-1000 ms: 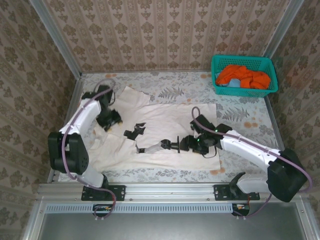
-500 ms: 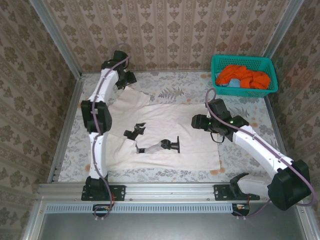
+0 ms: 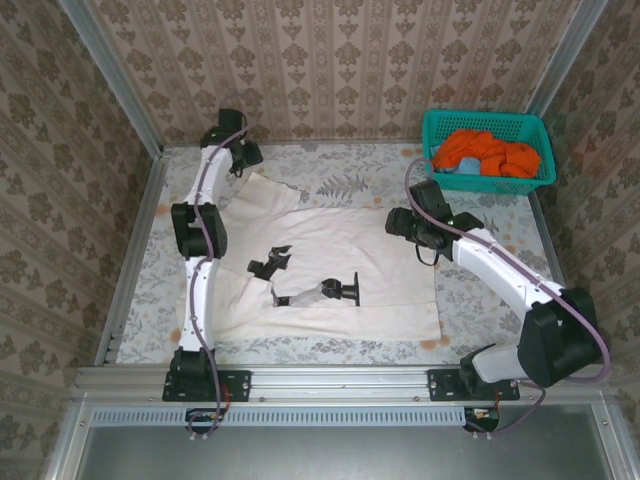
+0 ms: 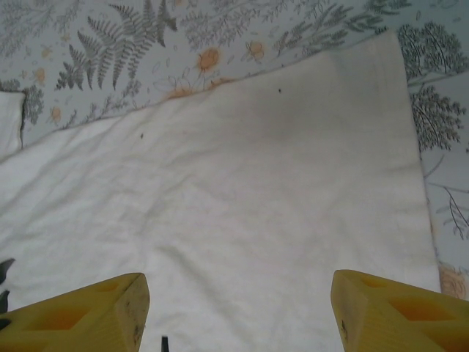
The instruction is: Fold and stack the t-shirts
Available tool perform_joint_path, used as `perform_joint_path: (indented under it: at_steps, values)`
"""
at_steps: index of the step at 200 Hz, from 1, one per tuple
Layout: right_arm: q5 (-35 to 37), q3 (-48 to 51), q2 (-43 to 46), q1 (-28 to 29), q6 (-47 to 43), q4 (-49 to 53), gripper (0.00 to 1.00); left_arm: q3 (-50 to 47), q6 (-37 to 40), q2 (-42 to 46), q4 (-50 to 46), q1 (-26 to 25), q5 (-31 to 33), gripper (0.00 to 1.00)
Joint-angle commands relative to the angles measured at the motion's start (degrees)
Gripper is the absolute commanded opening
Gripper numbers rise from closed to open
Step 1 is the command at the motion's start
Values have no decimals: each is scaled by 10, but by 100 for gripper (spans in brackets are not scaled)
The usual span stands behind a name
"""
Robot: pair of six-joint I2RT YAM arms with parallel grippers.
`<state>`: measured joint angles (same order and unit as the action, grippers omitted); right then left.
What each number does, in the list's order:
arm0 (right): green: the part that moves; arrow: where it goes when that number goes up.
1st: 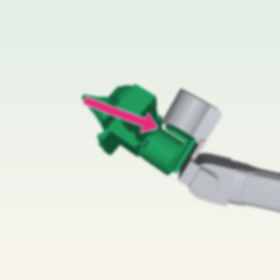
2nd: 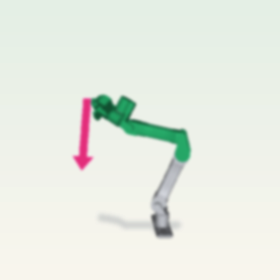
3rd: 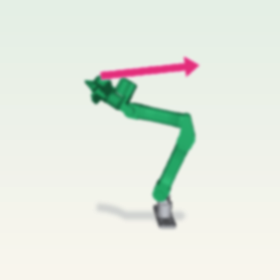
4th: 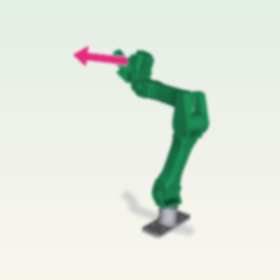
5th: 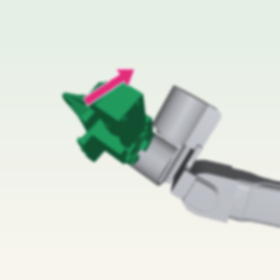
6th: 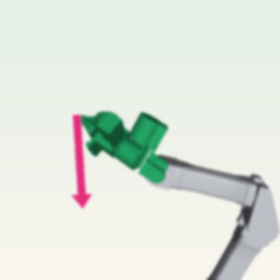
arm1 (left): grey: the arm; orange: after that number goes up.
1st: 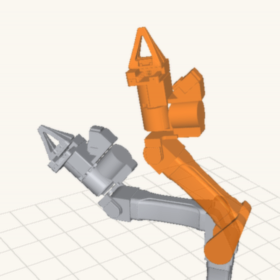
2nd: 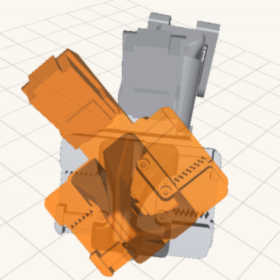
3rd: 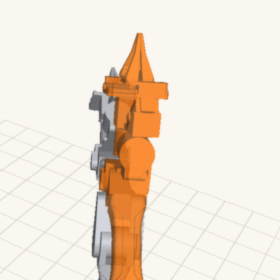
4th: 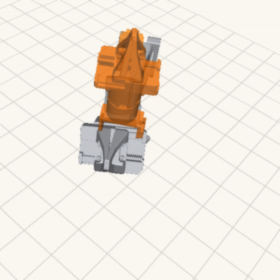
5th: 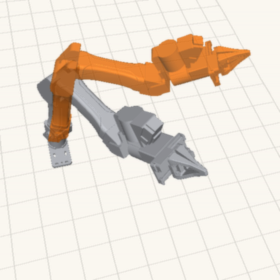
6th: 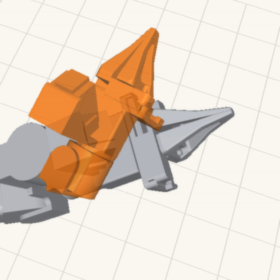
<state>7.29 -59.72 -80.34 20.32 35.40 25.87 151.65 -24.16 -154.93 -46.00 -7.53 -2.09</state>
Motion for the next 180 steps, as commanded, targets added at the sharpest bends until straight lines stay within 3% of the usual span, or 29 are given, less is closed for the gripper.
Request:
perform_joint_path:
  at_steps: [1,68,151,180]
  values:
    - [-1,-39,-32,-11,-11,25,68,12,15,-27,13,-5,-1,53]
    - [-40,-48,-72,-41,-19,4,68,-5,34,-30,-8,-9,6,47]
    - [-63,-26,-55,-71,4,-19,68,-38,55,-22,-27,-14,16,40]
    - [-65,-23,-55,-71,6,-12,67,-37,52,-26,-15,-15,10,33]
